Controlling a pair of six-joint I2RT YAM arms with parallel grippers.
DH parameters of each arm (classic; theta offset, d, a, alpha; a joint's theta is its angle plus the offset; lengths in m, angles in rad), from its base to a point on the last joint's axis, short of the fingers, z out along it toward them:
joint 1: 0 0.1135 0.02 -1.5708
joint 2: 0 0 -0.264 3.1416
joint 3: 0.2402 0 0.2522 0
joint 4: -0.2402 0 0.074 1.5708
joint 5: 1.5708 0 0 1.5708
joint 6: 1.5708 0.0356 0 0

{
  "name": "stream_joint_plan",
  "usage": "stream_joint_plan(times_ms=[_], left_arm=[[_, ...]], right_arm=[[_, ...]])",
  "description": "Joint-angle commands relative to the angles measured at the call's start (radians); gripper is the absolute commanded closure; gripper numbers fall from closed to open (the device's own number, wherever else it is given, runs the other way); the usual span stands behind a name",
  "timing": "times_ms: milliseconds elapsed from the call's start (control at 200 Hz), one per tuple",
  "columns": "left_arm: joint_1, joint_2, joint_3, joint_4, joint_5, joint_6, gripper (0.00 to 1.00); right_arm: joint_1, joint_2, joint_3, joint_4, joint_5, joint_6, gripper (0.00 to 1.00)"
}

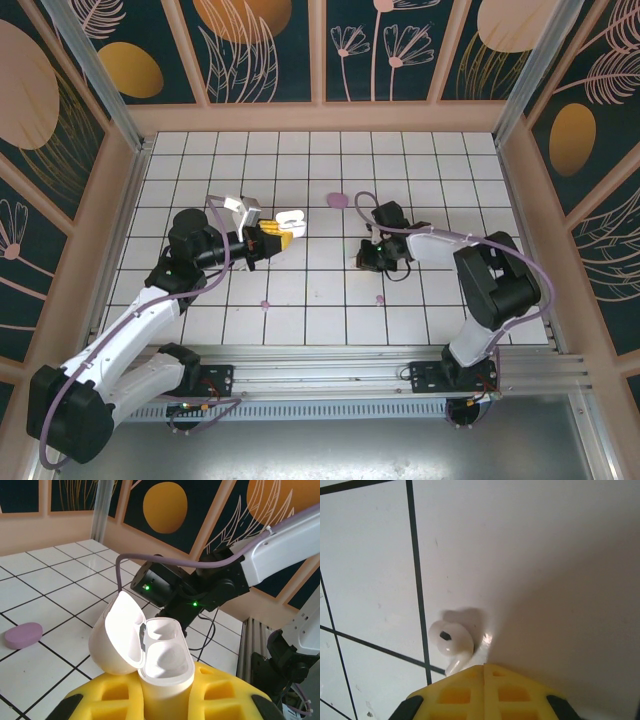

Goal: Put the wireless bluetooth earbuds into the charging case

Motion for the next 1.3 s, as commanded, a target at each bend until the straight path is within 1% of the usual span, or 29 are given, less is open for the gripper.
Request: stream_joint_plan(times_ms=[0, 55, 90, 265, 365, 410, 425, 581, 791, 906, 1296], left_arm=[[0.006, -0.018, -0.008, 0.033, -0.009, -0.006, 1.0], [0.006, -0.017, -0.008, 0.033, -0.011, -0.007, 1.0], [0.006, -0.016, -0.008, 0.032, -0.014, -0.006, 1.0], [0.007, -0.01, -0.009, 0.034, -0.031, -0.004, 1.0], [0.006, -0.007, -0.011, 0.044, -0.035, -0.006, 1.0], [0.006, -0.007, -0.011, 0.045, -0.036, -0.008, 1.0], [0.006, -0.006, -0.01, 0.045, -0.035, -0.009, 1.0], [0.006, -0.01, -0.007, 0.031, -0.029, -0.001, 1.0], [0.006, -0.025, -0.003, -0.001, -0.033, 0.021, 1.0], [0.006, -0.027, -0.005, -0.004, -0.034, 0.024, 1.0], [0.006, -0.021, -0.008, -0.012, -0.039, 0.039, 1.0]], right_arm=[[0.003, -0.08, 0.022, -0.096, 0.064, 0.015, 0.96], [0.003, -0.102, 0.036, -0.117, 0.082, 0.023, 0.95], [0.003, -0.113, 0.043, -0.127, 0.088, 0.035, 0.94], [0.022, -0.145, 0.047, -0.104, 0.093, 0.135, 0.66], [0.06, -0.135, 0.049, -0.077, 0.125, 0.183, 0.56], [0.062, -0.117, 0.059, -0.08, 0.146, 0.189, 0.54], [0.081, -0.109, 0.063, -0.084, 0.153, 0.19, 0.53], [0.106, -0.033, 0.119, -0.125, 0.206, 0.177, 0.53], [0.112, 0.033, 0.175, -0.155, 0.226, 0.158, 0.61], [0.117, 0.06, 0.196, -0.173, 0.24, 0.147, 0.63], [0.138, 0.13, 0.245, -0.211, 0.262, 0.121, 0.64]])
